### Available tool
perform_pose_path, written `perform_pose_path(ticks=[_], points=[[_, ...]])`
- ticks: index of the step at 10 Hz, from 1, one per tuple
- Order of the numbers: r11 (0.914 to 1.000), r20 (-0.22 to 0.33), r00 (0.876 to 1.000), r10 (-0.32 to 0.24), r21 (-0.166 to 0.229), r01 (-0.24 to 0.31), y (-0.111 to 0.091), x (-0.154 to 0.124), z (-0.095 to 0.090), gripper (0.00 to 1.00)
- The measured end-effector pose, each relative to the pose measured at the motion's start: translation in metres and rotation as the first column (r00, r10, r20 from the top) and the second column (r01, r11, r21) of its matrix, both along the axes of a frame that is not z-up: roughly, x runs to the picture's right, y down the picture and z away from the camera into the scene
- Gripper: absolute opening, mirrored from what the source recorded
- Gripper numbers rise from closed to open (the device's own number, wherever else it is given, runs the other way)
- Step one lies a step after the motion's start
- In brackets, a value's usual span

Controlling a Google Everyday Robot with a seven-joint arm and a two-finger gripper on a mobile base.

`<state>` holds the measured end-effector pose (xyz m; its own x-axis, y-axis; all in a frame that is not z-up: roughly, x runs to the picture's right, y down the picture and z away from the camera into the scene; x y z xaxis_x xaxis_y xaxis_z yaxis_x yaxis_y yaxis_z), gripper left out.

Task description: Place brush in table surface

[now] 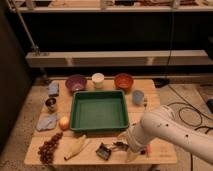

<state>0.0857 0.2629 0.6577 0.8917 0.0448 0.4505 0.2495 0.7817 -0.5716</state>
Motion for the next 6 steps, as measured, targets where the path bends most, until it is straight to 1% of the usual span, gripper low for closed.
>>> perform_pose_path(ticks=[3, 6], points=[[0.9993, 0.01, 0.999, 0.034, -0.015, -0.033, -0.011, -0.003, 0.007, 0.65], [0.9978, 0.011, 0.999, 0.041, -0.052, -0.041, -0.018, -0.01, 0.014, 0.65]])
